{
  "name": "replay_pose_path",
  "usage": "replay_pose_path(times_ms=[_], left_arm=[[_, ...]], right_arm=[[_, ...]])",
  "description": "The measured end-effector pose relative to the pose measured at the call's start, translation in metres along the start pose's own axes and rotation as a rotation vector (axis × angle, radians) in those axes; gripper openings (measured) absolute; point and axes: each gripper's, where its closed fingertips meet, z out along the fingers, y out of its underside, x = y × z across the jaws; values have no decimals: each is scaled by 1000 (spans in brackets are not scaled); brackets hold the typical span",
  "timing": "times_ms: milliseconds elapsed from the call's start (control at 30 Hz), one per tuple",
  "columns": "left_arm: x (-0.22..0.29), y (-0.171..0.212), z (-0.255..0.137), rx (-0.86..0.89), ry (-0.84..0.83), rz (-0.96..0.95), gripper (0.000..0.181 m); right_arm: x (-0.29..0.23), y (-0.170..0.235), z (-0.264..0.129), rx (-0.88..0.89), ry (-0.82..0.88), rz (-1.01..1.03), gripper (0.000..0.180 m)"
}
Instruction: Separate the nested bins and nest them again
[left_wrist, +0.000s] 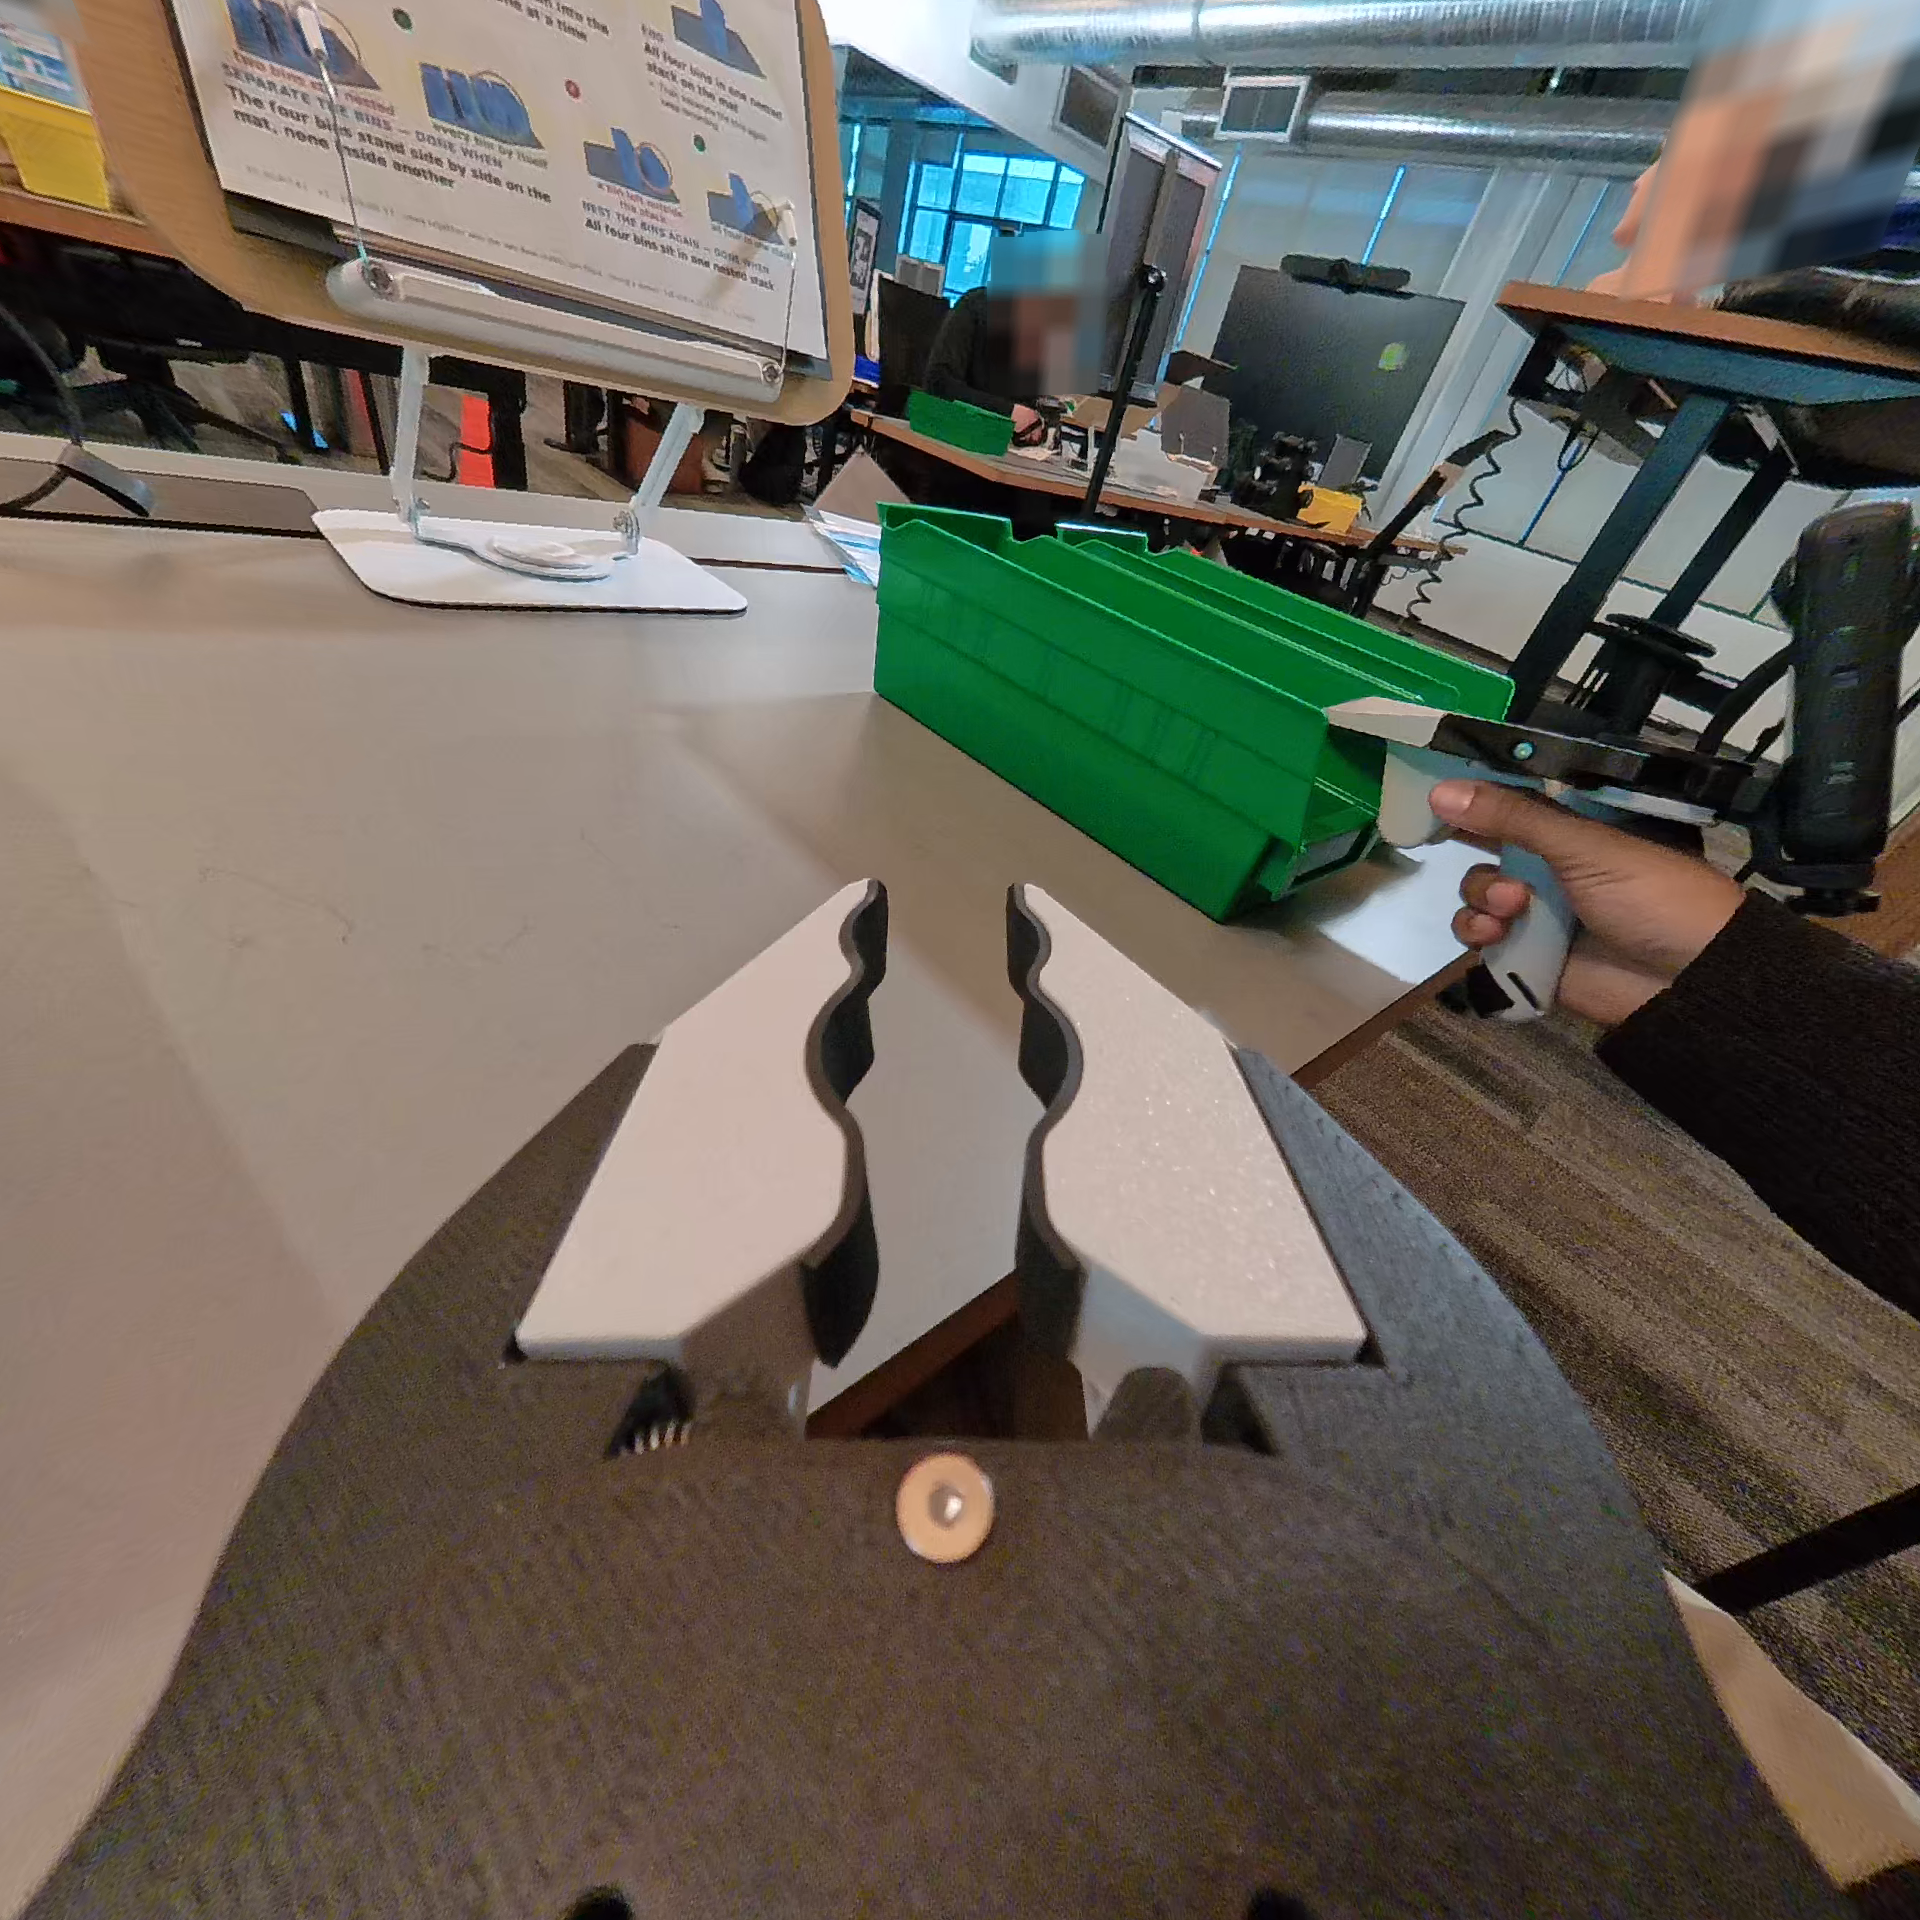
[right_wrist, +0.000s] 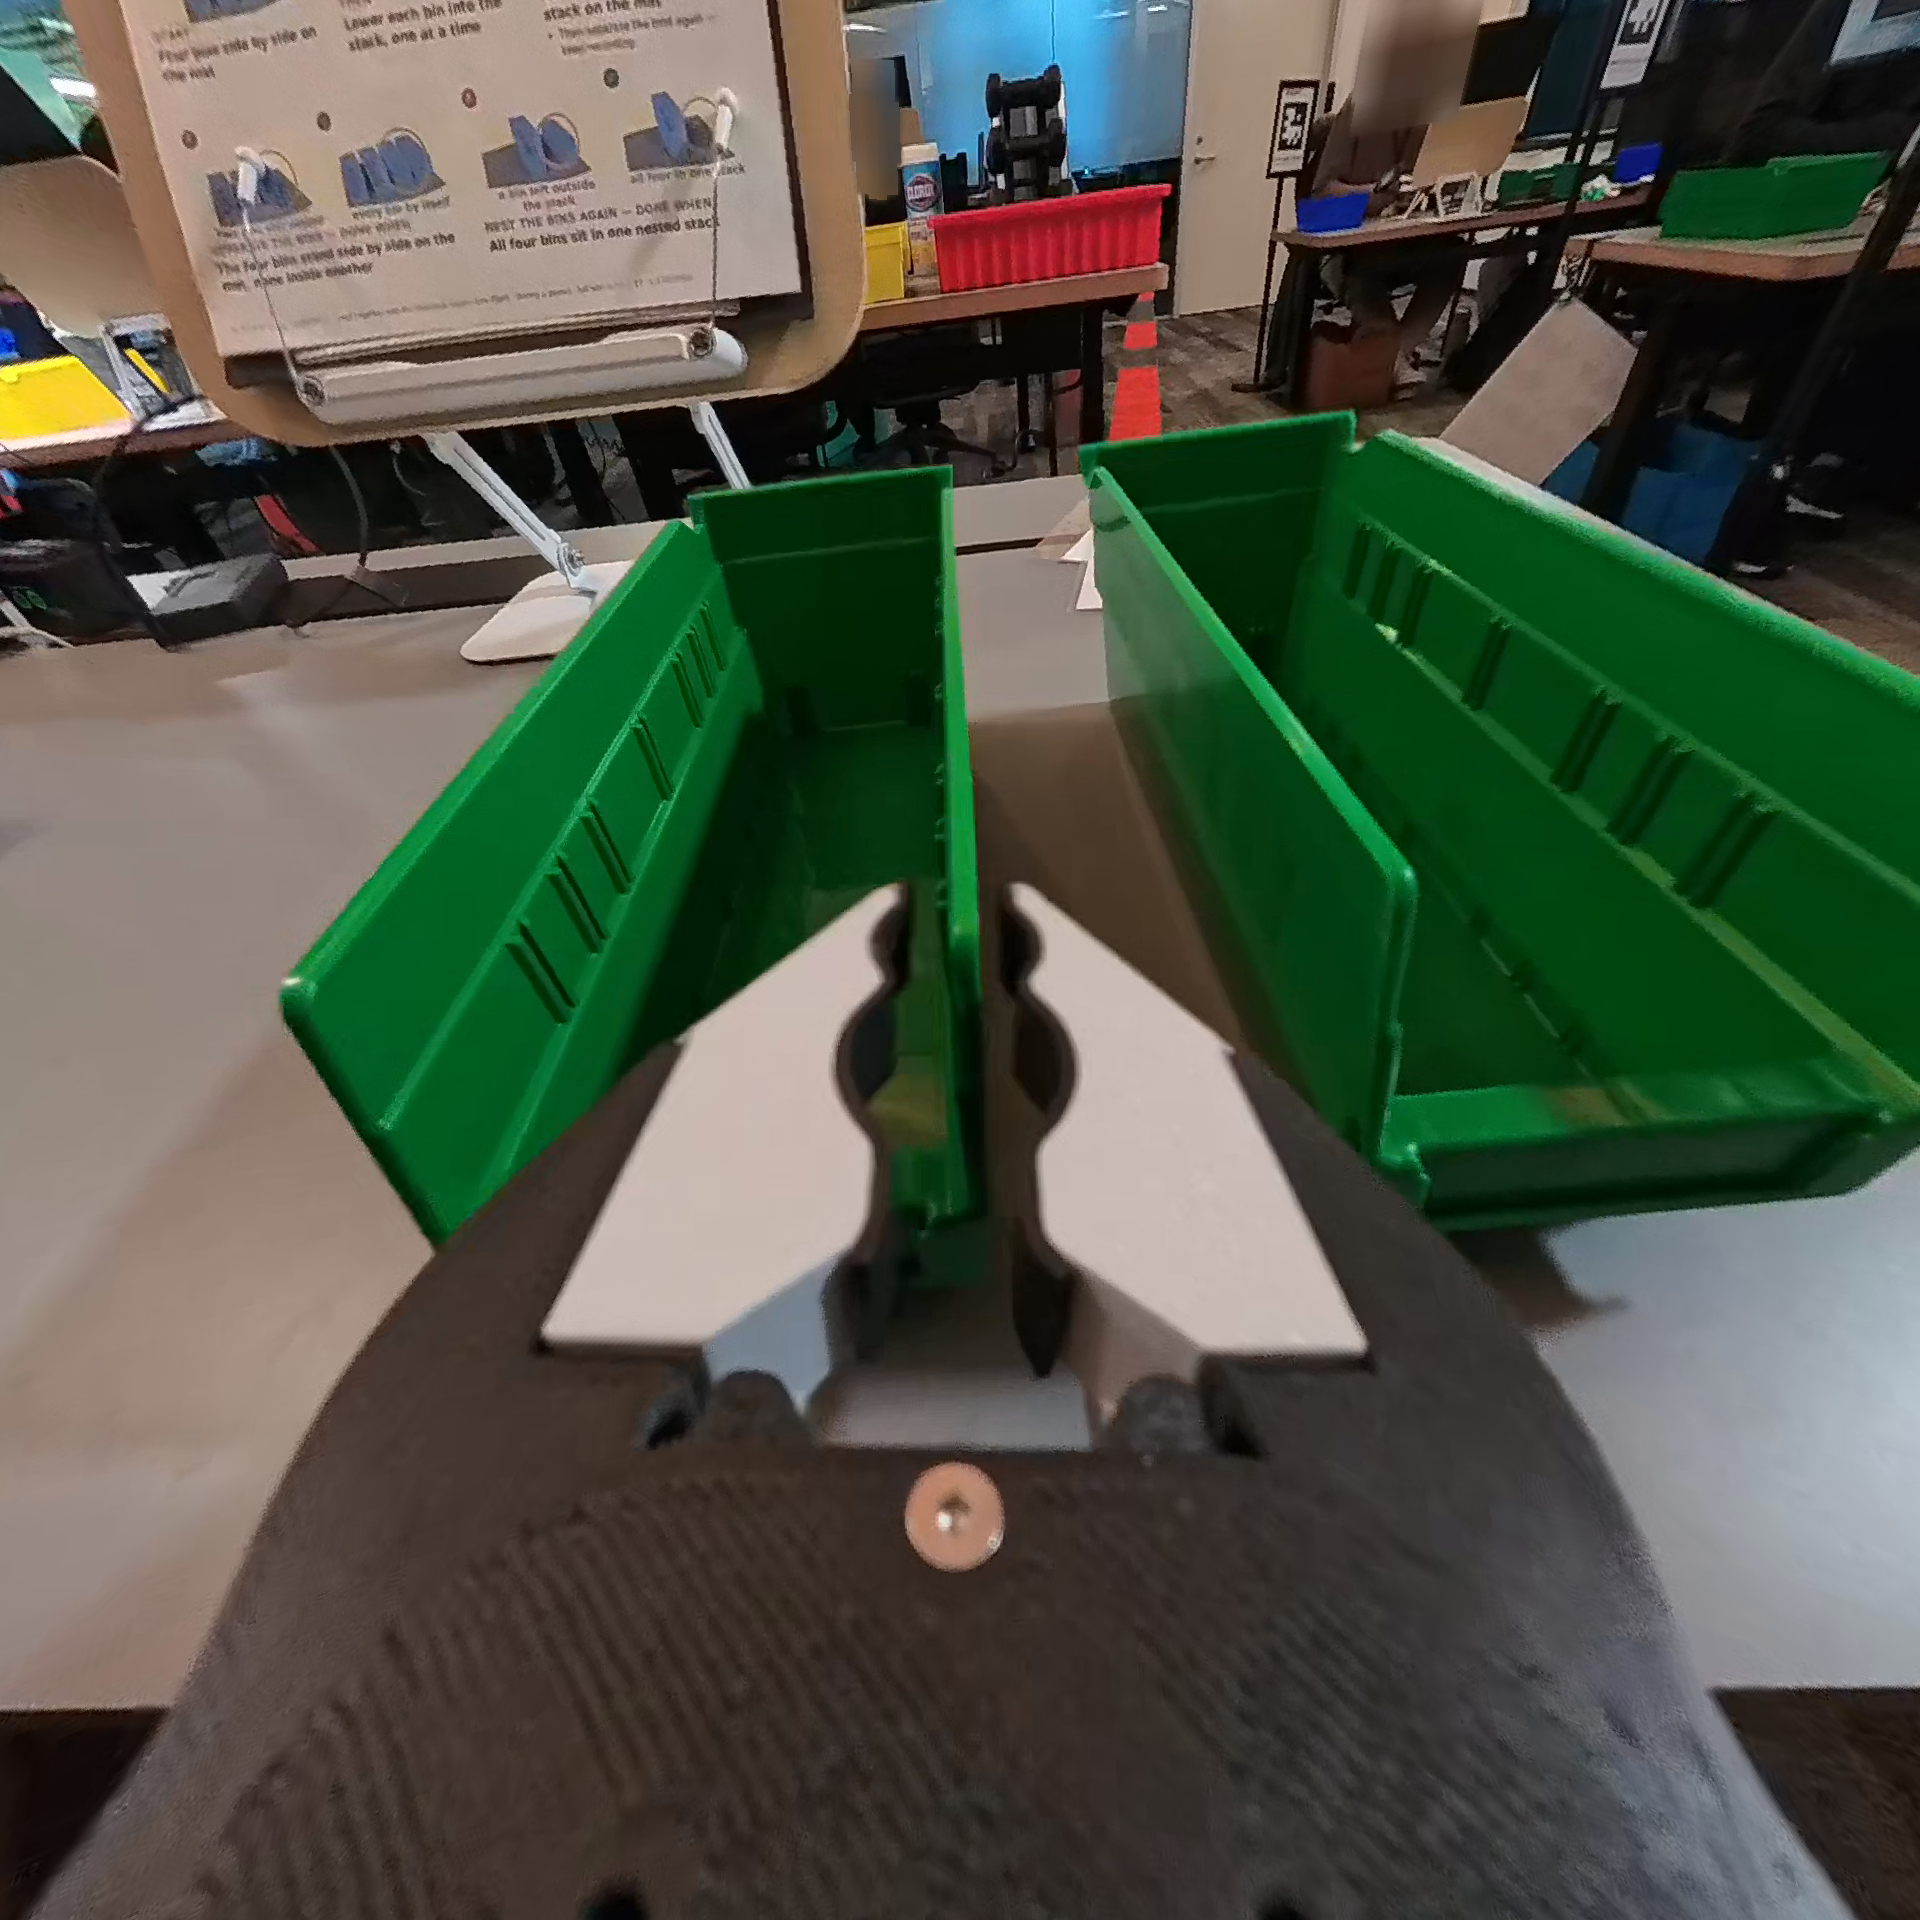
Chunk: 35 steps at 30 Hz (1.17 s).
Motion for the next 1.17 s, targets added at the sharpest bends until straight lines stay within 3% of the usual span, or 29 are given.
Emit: replay_pose_path(times_ms=[33, 100, 167, 267, 333, 433, 500, 567, 667, 800, 900, 967, 1000, 1100, 1133, 1167], left_arm=[[0, 0, 0, -1, -1, -2, 20], [-1, 0, 0, -2, -2, -5, 20], [-3, 1, 0, -3, -5, -6, 20], [-5, 4, 2, -14, -6, -10, 20], [-6, 7, 4, -23, -6, -10, 21], [-14, 5, 5, -22, -40, 11, 31], [-38, -7, 0, 11, -163, 65, 51], [-63, -29, -10, 91, -287, 135, 62], [-93, -77, -40, 237, -442, 172, 65], [-161, -138, -103, 192, -705, 265, 65], [-221, -122, -126, 35, -785, 171, 68], [-246, -87, -127, -114, -774, 79, 64], [-252, -77, -128, -122, -769, 63, 49], [-263, -73, -133, -35, -806, 107, 25], [-263, -78, -135, 0, -814, 138, 0], [-263, -80, -135, 1, -811, 160, 0]], right_arm=[[-1, -3, -1, 7, 3, -21, 31], [-9, -19, -8, 66, 3, -67, 50], [-28, -45, -21, 183, -19, -103, 55], [-77, -78, -51, 385, -104, -134, 46], [-121, -79, -64, 424, -217, -136, 40], [-181, -54, -68, 329, -416, -129, 45], [-208, -27, -65, 223, -525, -163, 49], [-222, -4, -61, 130, -591, -218, 49], [-225, 11, -58, 61, -644, -211, 47], [-221, 9, -58, 59, -655, -163, 42], [-223, 14, -55, 41, -659, -174, 41], [-227, 20, -54, 21, -665, -198, 41], [-227, 22, -53, 15, -659, -220, 41], [-226, 26, -52, 11, -638, -276, 38], [-226, 26, -52, 12, -638, -275, 38], [-226, 26, -52, 9, -640, -266, 38]])
